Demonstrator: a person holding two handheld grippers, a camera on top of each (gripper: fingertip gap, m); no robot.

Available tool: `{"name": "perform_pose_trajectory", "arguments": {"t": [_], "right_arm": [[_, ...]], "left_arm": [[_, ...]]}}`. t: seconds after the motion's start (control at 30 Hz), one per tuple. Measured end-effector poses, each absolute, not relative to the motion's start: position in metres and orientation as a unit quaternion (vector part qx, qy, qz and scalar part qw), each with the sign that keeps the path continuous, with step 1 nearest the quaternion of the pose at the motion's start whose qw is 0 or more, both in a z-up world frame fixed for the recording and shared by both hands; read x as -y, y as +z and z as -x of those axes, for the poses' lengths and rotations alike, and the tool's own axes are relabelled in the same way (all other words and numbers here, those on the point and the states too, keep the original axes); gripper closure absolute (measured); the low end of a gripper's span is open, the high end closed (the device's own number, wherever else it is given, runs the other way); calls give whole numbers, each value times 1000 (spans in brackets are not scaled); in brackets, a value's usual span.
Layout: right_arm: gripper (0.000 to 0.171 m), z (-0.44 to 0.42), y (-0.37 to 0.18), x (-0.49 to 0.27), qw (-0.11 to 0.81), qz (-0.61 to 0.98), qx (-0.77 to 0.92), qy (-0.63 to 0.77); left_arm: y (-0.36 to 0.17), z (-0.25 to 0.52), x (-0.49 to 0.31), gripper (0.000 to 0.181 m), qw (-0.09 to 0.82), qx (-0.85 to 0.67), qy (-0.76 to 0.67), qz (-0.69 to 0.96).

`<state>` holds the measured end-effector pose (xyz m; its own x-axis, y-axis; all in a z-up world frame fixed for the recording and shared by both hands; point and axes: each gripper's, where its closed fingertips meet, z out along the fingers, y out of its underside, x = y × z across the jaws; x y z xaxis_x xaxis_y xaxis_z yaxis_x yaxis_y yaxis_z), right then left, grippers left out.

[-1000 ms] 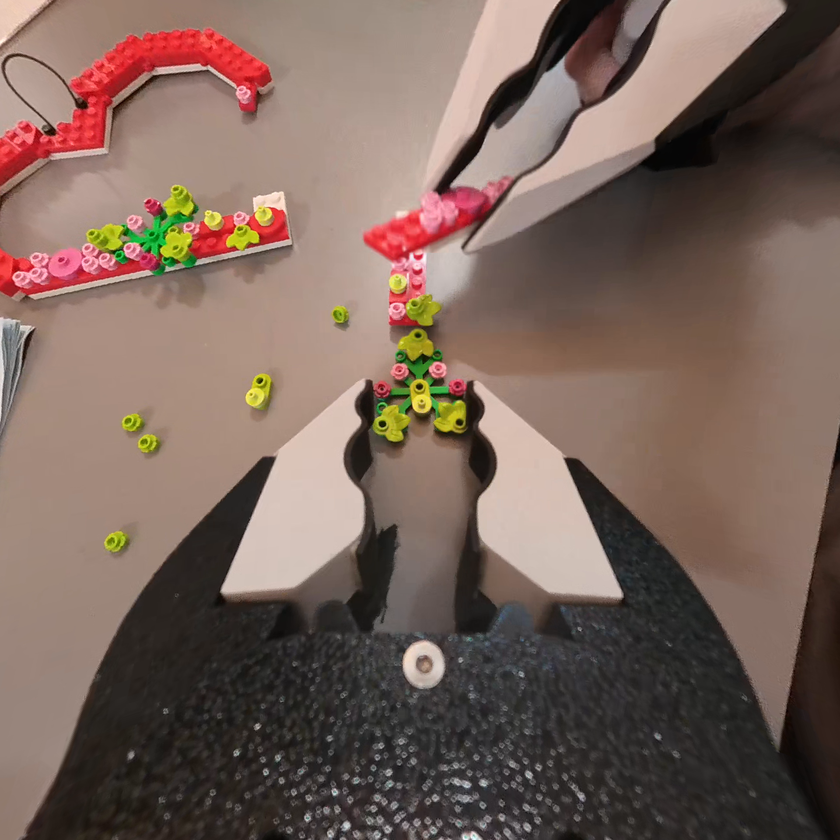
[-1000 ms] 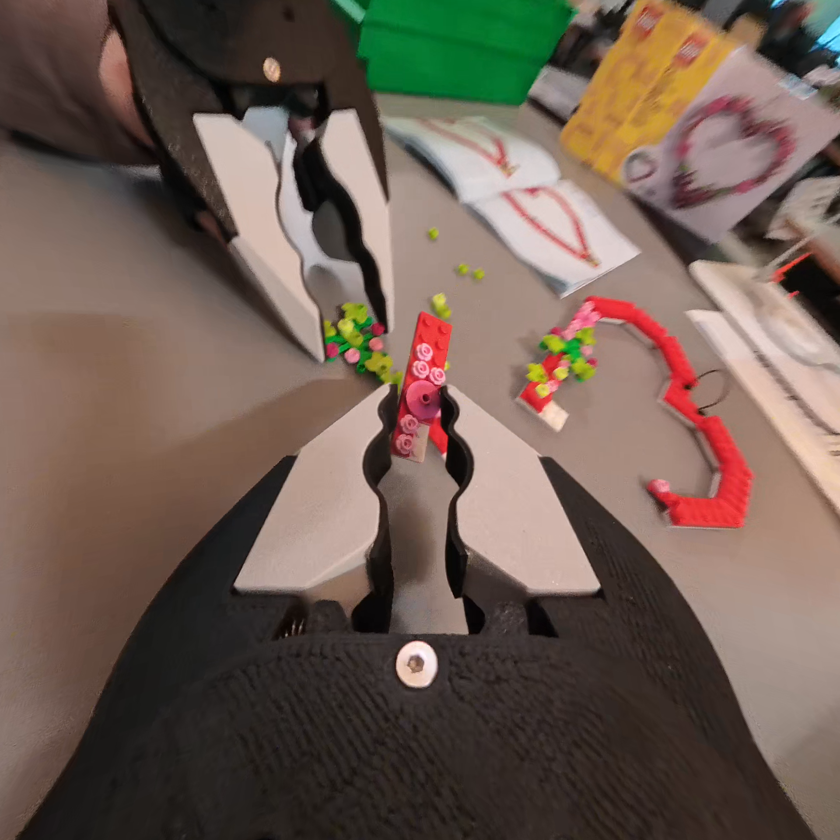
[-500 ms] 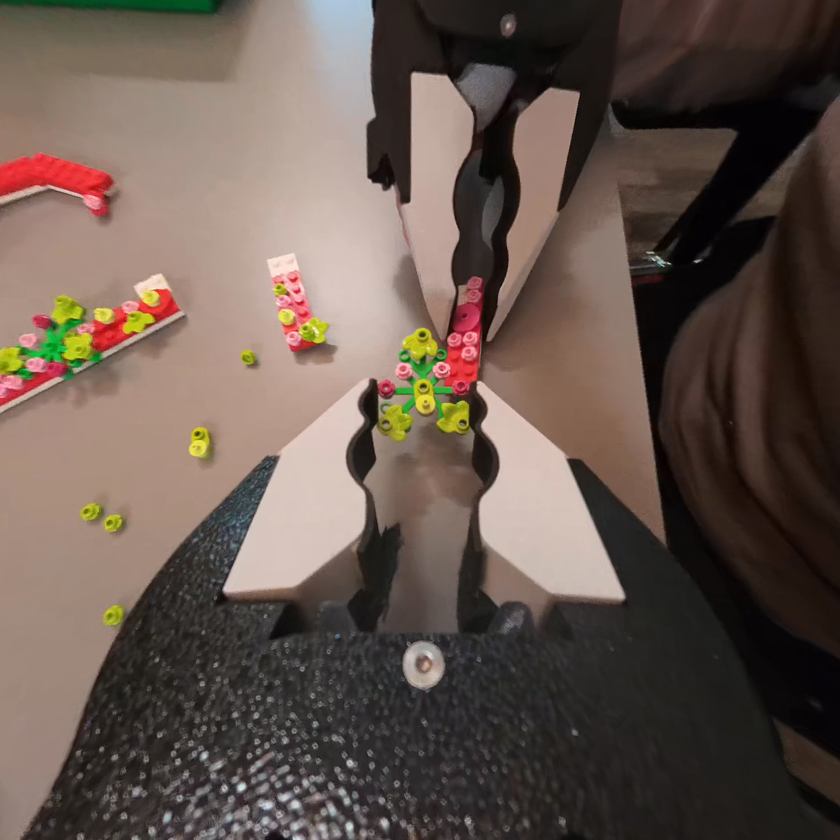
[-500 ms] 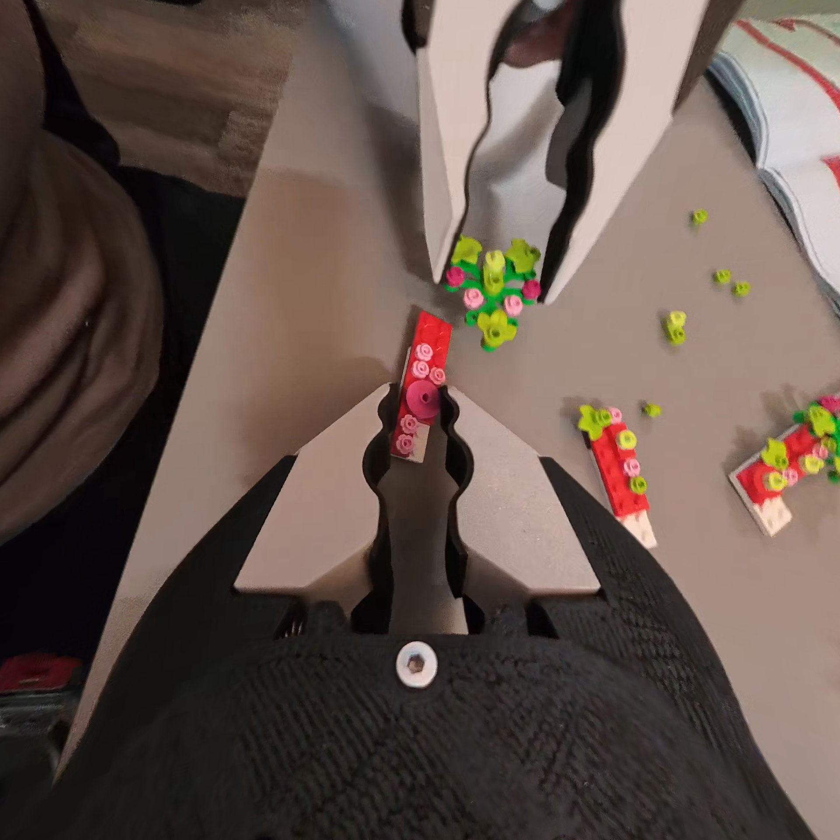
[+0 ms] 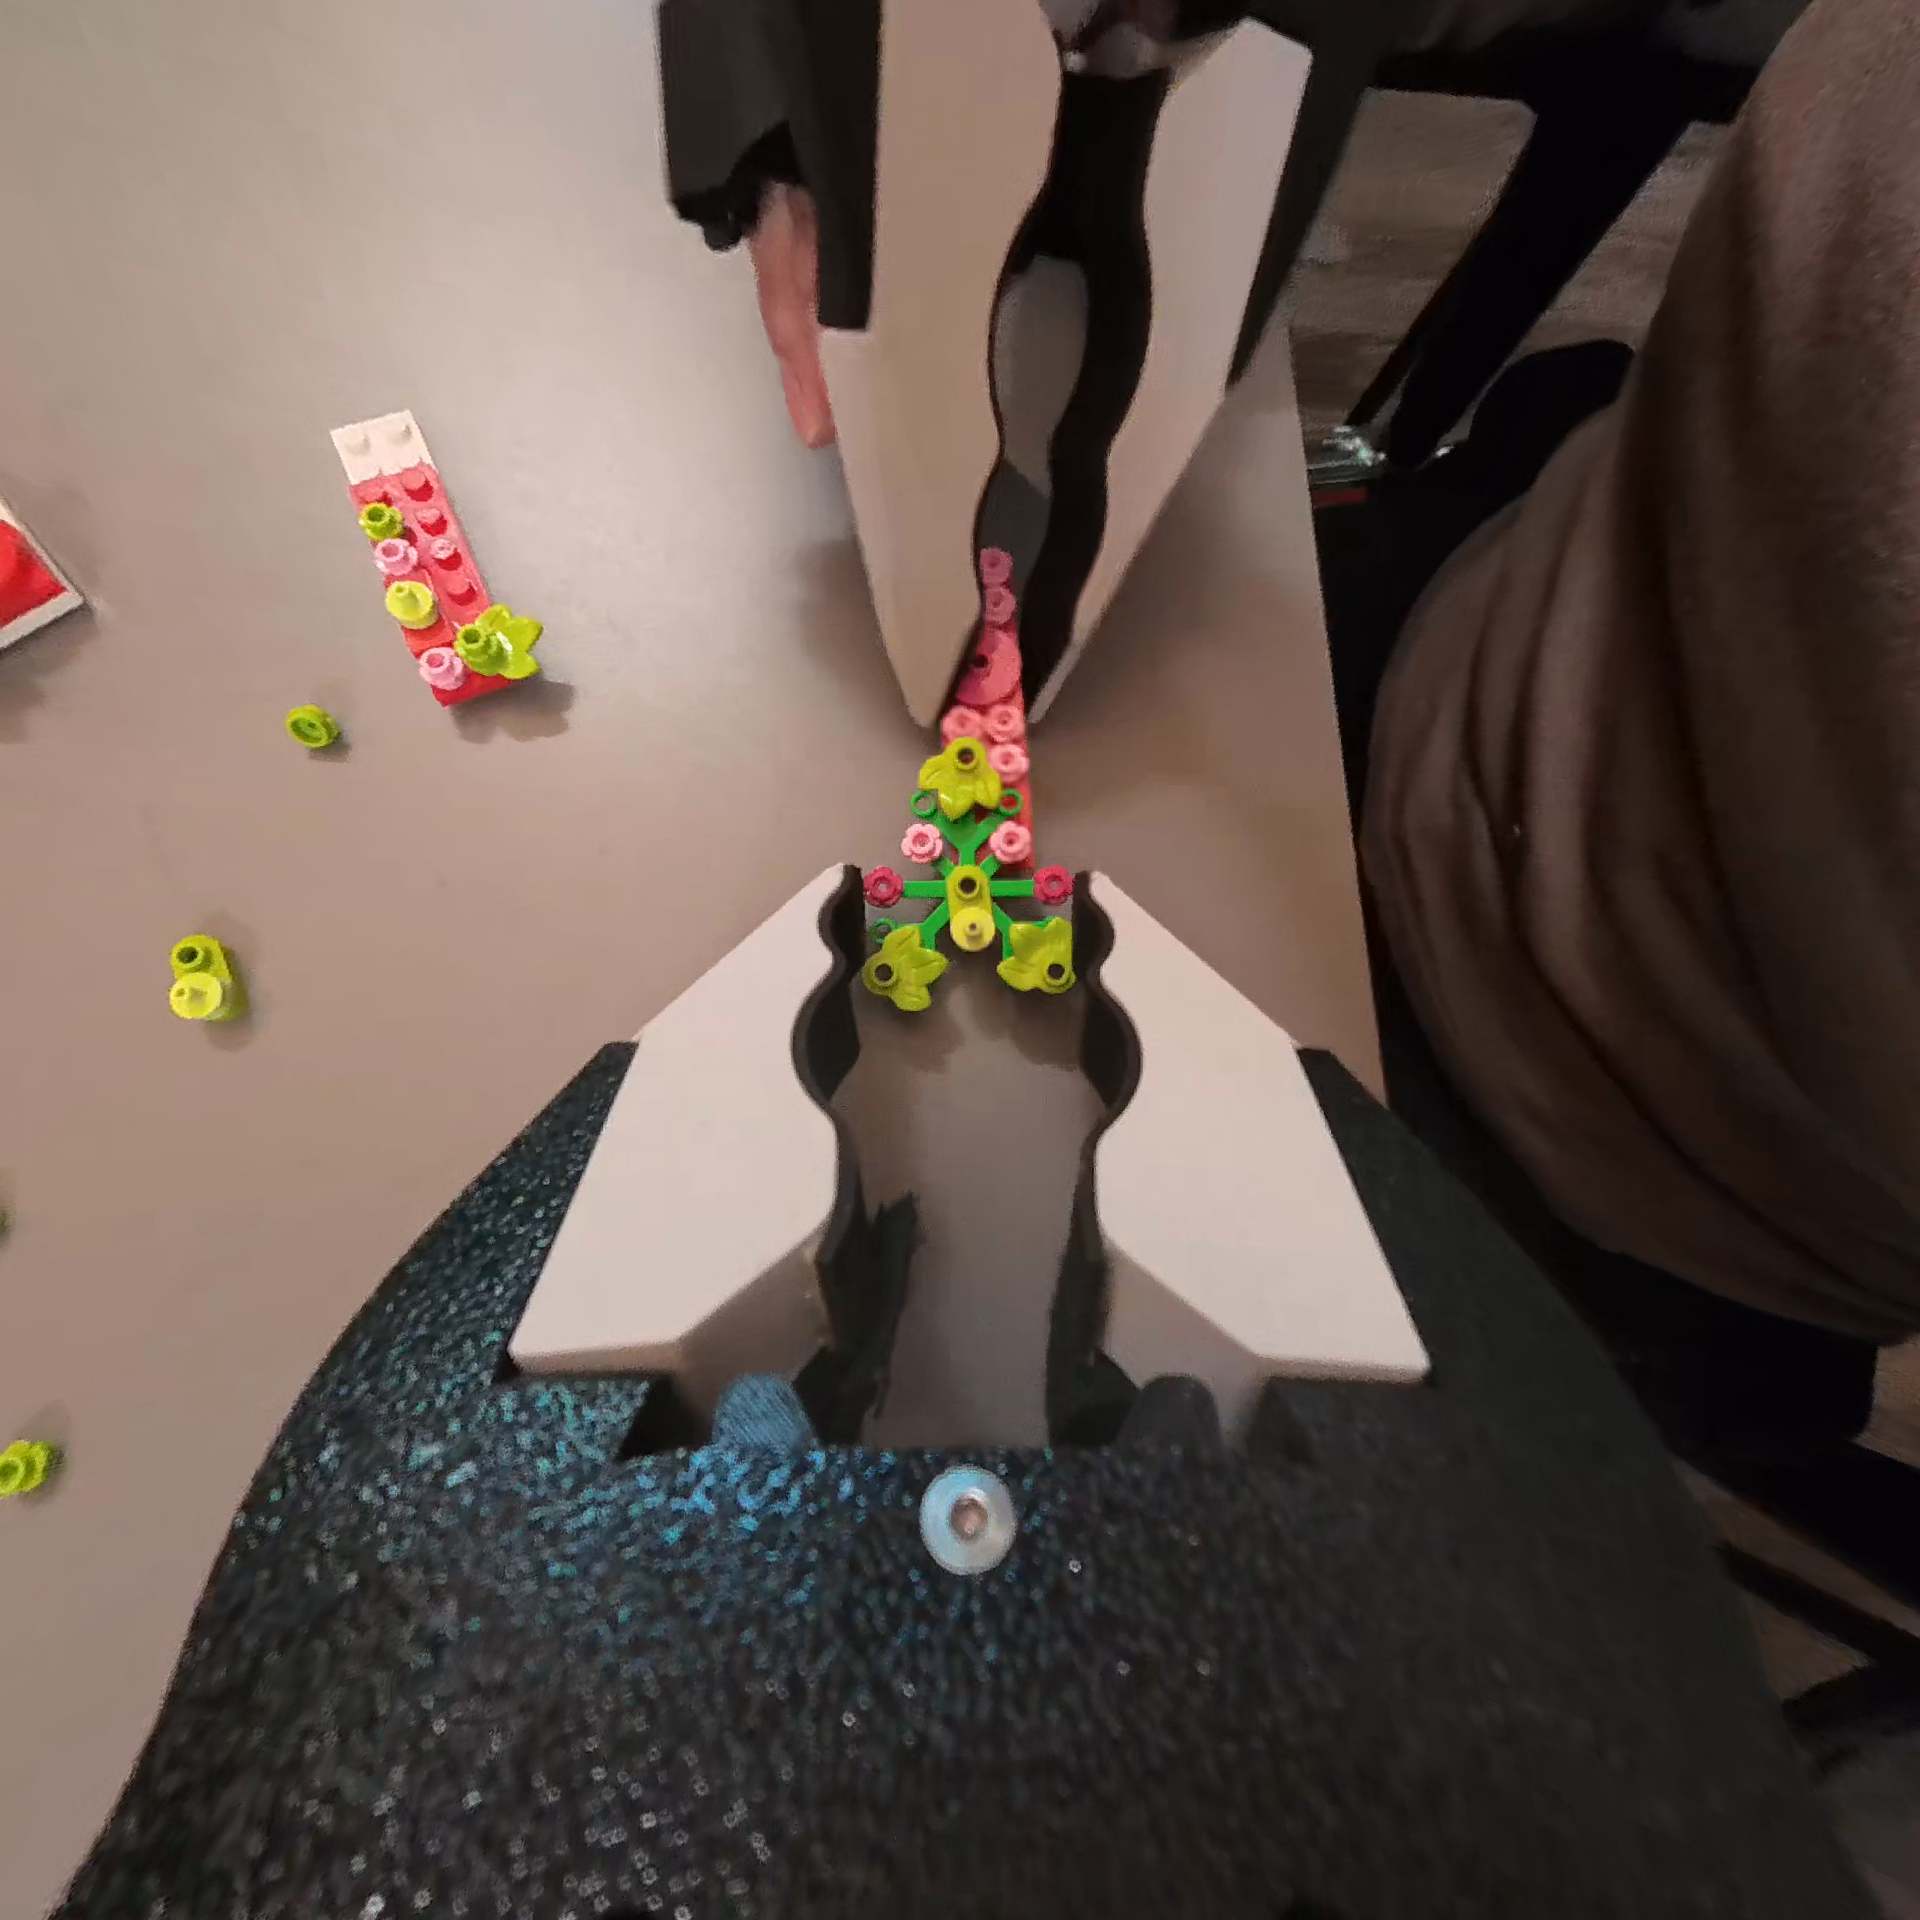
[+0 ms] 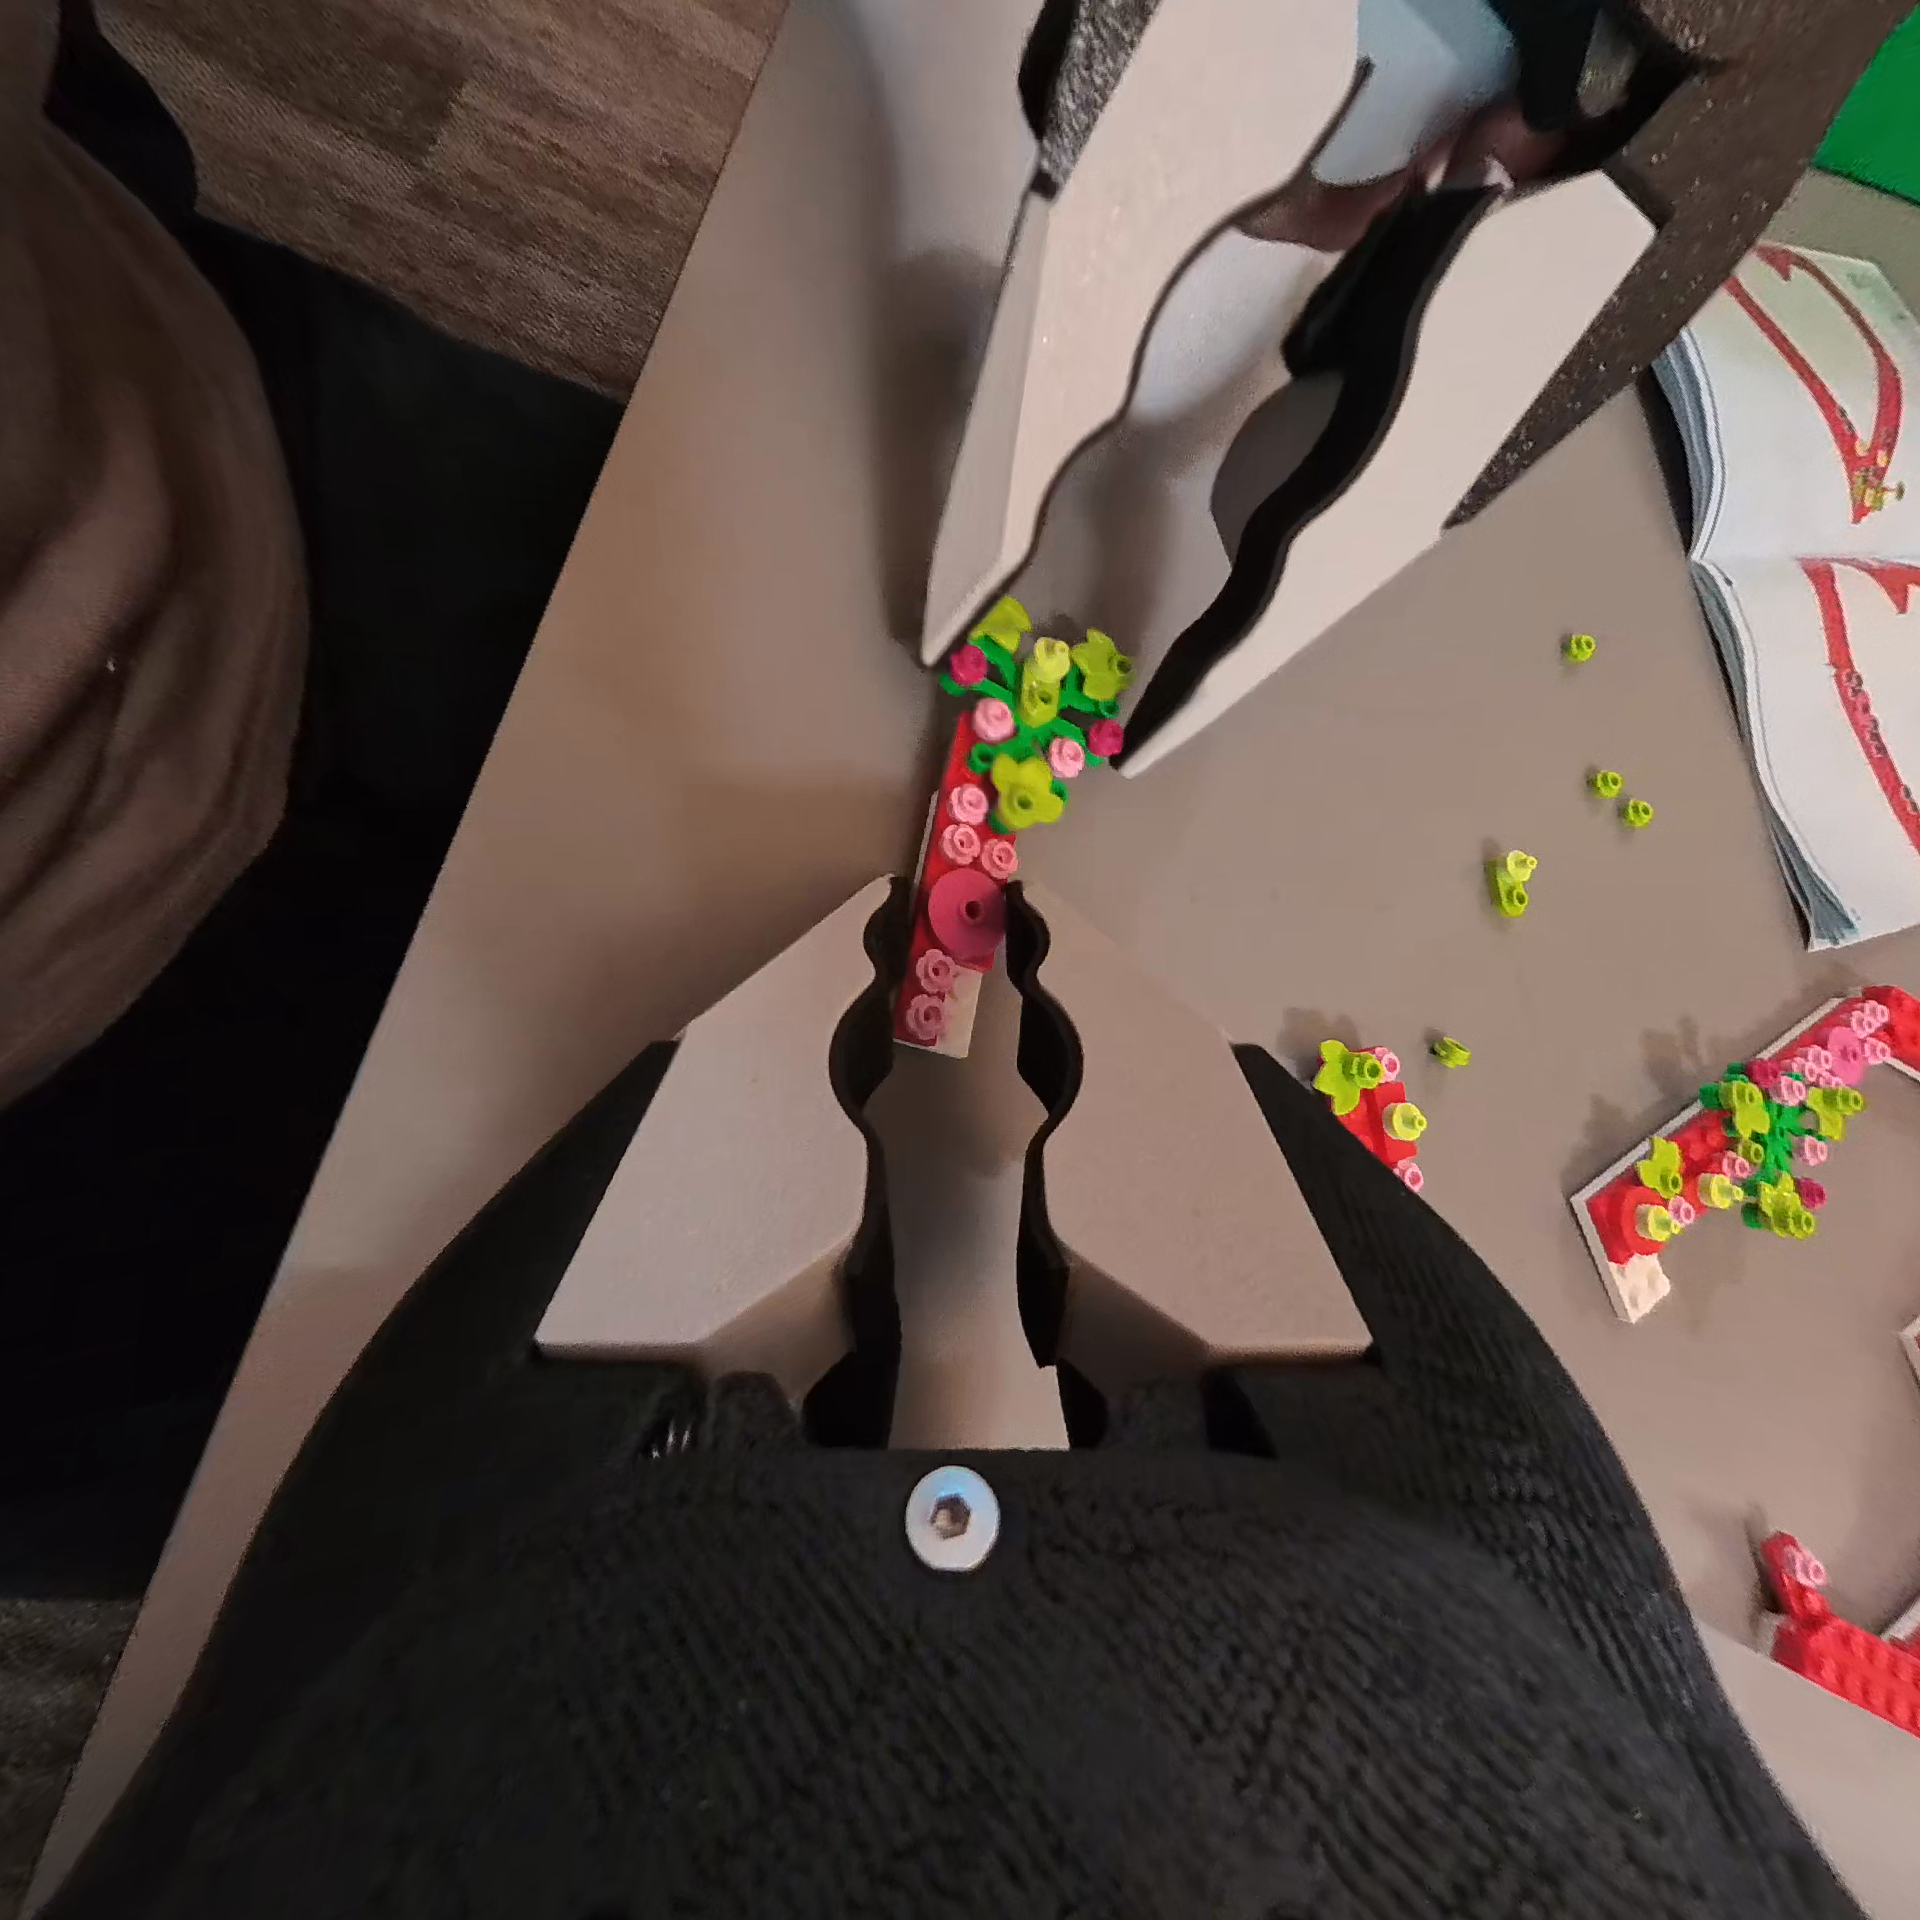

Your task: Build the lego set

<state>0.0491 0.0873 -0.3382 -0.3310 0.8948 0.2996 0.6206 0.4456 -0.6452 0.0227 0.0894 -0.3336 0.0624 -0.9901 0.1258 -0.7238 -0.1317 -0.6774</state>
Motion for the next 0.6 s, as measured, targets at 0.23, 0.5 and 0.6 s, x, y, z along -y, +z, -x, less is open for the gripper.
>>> {"name": "perform_pose_trajectory", "arguments": {"t": [0.23,0.5,0.6], "right_arm": [[154,-49,-337,-83,316,477,788,227],[154,-47,-340,-79,311,470,795,226],[154,-47,-340,-79,311,471,793,228]], "left_arm": [[-335,-21,-84,143,222,-634,-297,679],[-340,-21,-82,142,211,-641,-295,676],[-339,-21,-82,142,210,-638,-298,678]]}}
